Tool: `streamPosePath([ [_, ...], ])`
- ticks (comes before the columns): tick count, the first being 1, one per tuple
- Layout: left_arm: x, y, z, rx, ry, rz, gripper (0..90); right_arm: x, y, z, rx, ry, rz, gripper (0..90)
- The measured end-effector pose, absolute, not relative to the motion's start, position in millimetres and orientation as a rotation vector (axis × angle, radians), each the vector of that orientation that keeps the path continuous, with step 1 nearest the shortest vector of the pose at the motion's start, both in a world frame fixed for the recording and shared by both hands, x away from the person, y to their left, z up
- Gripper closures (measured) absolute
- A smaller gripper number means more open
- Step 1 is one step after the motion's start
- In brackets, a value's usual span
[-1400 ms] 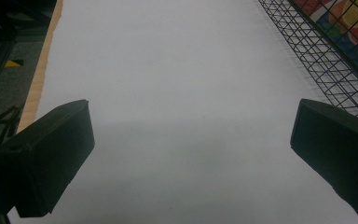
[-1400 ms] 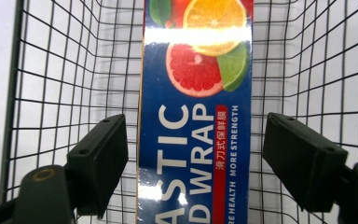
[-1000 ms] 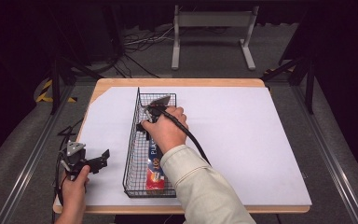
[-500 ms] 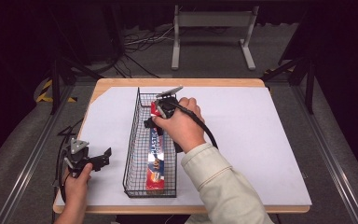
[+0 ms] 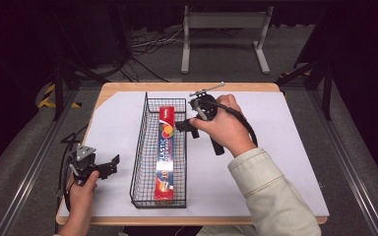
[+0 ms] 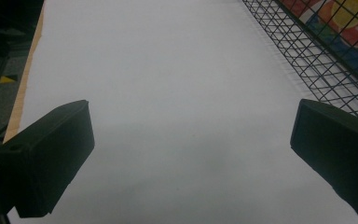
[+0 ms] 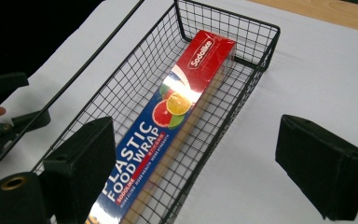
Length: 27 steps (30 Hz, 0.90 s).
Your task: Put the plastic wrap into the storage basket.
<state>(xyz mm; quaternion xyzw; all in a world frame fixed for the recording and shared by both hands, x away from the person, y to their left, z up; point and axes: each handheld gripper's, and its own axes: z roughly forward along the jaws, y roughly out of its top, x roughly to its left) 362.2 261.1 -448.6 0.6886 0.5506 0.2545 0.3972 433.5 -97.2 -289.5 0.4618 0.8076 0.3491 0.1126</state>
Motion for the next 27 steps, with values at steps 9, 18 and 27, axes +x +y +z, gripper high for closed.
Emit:
streamPosePath([
  [9, 359.3, 262.2, -448.6, 1.757, 1.373, 0.613, 0.1, 435.2, -135.4, -281.9, 1.255, 2.382, 1.054, 12.8],
  [18, 358.3, 267.6, -449.6, 1.743, 1.375, 0.574, 0.2, 433.4, -181.7, -277.8, 1.232, 2.359, 1.097, 12.3],
  [27, 356.9, 268.5, -445.2, 1.733, 1.365, 0.591, 0.2, 428.5, -223.1, -285.0, 1.267, 2.297, 1.149, 12.3],
])
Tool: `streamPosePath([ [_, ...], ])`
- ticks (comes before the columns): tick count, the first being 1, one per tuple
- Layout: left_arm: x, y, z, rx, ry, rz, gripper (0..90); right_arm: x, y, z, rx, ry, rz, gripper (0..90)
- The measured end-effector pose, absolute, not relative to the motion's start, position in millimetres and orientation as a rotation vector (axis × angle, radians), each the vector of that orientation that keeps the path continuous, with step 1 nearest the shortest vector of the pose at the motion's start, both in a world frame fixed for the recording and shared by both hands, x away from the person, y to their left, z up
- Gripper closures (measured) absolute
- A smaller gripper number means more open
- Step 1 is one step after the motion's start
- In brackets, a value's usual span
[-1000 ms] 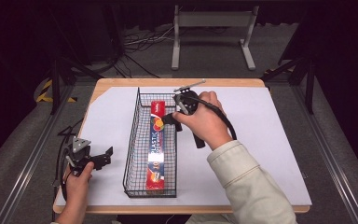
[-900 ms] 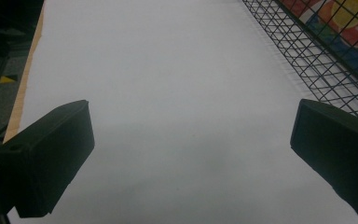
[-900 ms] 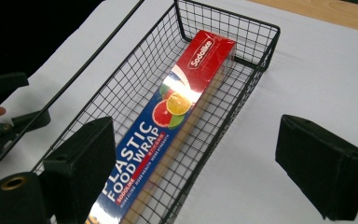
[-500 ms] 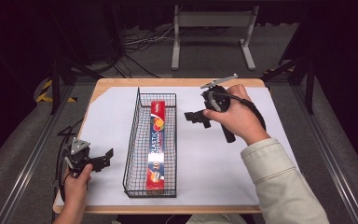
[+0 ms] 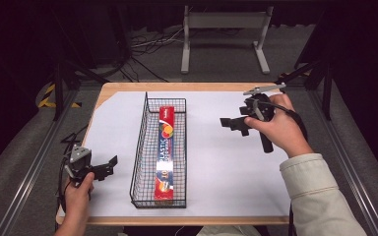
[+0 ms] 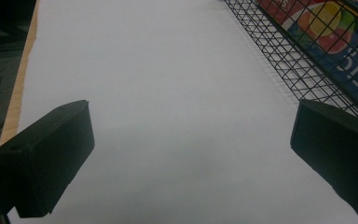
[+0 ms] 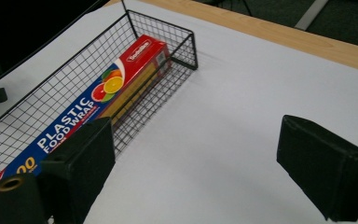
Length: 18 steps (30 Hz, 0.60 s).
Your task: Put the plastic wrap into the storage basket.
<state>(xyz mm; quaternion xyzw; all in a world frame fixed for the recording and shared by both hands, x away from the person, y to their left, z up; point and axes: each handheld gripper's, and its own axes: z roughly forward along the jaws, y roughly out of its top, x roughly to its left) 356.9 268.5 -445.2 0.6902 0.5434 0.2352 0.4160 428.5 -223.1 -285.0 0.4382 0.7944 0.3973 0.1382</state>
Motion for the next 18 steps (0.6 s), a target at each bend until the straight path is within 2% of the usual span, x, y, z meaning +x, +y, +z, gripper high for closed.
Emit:
streamPosePath([
  [10, 360.0, 265.8, -445.3, 1.746, 1.366, 0.597, 0.1, 417.8, -279.0, -299.5, 1.368, 2.181, 1.116, 12.3],
  [18, 359.7, 265.0, -445.8, 1.743, 1.369, 0.609, 0.2, 404.5, -307.5, -322.0, 1.395, 2.120, 1.125, 12.3],
])
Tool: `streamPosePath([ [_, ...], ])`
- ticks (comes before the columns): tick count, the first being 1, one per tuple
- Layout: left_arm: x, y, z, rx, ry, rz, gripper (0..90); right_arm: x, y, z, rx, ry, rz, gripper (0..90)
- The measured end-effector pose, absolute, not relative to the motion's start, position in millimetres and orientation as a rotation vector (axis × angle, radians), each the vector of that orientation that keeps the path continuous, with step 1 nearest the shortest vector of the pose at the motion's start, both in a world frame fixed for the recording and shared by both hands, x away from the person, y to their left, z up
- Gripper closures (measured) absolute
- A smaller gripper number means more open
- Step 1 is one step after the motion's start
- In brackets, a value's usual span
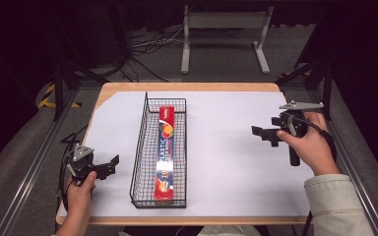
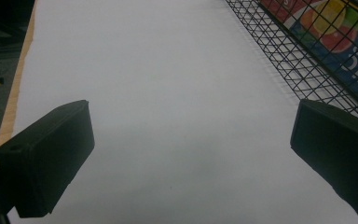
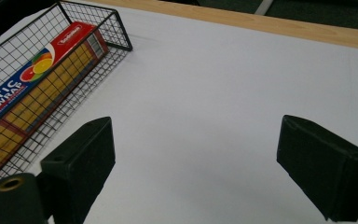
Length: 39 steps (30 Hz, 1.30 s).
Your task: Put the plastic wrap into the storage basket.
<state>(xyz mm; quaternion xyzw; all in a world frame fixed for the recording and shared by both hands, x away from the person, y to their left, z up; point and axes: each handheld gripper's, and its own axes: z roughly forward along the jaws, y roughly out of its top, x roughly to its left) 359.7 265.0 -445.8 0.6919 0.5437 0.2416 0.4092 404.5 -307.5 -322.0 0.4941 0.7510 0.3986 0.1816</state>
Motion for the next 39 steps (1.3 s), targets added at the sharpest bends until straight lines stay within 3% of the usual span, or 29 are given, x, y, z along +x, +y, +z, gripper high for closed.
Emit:
streamPosePath([
  [39, 359.4, 263.2, -448.5, 1.740, 1.322, 0.595, 0.1, 375.3, -317.7, -437.7, 1.419, 2.010, 1.083, 15.3],
])
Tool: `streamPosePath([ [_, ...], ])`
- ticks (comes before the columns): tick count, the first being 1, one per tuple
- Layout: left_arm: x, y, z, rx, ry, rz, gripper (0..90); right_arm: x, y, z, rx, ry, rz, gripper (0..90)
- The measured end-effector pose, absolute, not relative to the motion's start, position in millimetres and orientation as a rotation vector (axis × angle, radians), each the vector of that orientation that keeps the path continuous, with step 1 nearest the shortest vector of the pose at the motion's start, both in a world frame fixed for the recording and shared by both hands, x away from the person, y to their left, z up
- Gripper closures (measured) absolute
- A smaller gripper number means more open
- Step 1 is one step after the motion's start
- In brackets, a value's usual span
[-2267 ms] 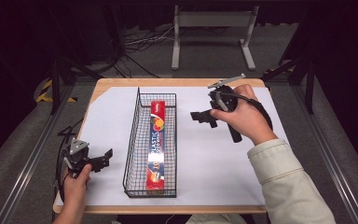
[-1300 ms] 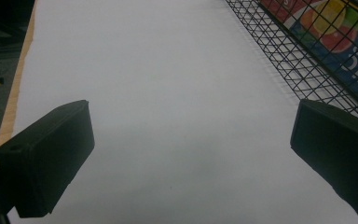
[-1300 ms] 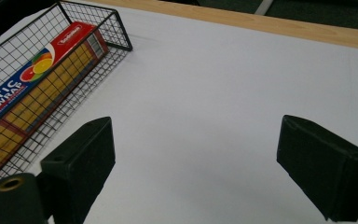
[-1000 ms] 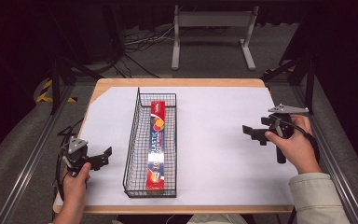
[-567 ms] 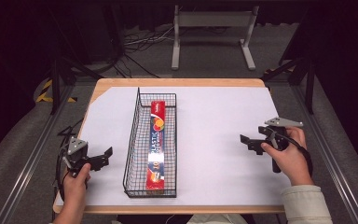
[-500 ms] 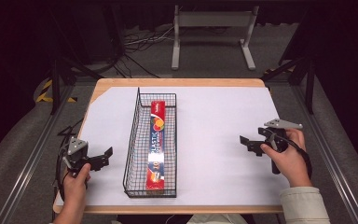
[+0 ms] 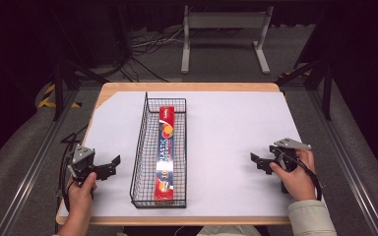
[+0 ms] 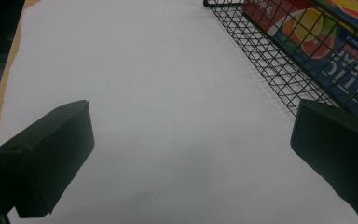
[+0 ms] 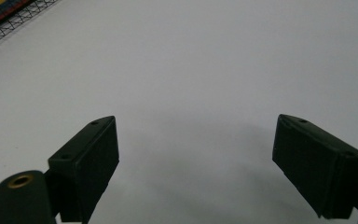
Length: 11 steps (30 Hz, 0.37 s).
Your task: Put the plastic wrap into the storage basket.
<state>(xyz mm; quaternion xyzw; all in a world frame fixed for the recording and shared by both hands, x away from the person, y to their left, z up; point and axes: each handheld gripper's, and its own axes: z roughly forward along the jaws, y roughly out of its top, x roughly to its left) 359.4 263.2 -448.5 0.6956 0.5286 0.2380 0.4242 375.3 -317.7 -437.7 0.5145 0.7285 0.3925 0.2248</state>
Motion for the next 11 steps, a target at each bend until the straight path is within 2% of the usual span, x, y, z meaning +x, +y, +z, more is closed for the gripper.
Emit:
streamPosePath([
  [11, 361.5, 264.3, -454.3, 1.776, 1.364, 0.598, 0.1, 376.4, -315.8, -443.8, 1.450, 2.012, 1.057, 15.0],
])
